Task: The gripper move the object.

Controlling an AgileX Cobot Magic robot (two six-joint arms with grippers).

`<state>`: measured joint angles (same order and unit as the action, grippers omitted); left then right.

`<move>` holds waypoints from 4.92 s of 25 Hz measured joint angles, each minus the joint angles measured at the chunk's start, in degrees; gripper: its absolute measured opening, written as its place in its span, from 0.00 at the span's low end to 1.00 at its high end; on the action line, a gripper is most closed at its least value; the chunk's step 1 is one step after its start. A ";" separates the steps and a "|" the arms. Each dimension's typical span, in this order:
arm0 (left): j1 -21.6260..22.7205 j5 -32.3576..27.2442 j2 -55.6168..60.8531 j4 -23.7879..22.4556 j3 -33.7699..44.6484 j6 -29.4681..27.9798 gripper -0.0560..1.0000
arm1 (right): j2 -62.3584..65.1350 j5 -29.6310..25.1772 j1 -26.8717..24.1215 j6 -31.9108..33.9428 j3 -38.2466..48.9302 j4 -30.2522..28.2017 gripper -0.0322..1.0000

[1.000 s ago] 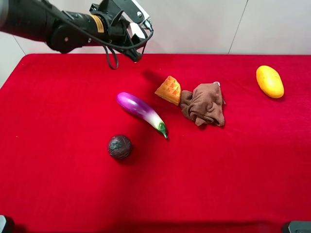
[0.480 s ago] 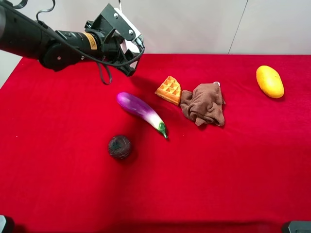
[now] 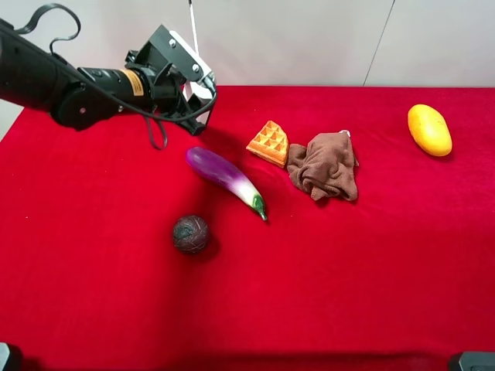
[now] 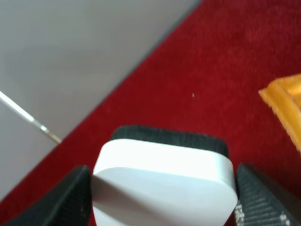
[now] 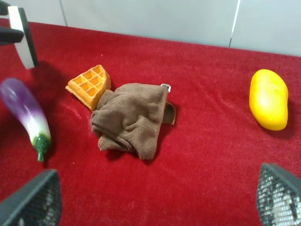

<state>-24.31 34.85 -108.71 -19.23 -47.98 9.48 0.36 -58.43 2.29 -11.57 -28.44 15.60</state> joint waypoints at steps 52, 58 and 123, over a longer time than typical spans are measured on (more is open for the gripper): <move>1.02 7.96 0.18 15.01 22.02 0.89 0.64 | 0.00 0.00 0.00 0.00 0.00 0.00 0.64; 1.02 7.96 0.18 15.01 22.02 0.89 0.64 | 0.00 0.00 0.00 0.00 0.00 0.00 0.64; 1.02 8.82 11.38 15.82 22.22 1.49 0.93 | 0.00 0.00 0.00 0.00 0.00 0.00 0.64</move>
<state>-23.29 43.68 -97.33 -3.41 -25.75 10.96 0.36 -58.43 2.29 -11.57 -28.44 15.60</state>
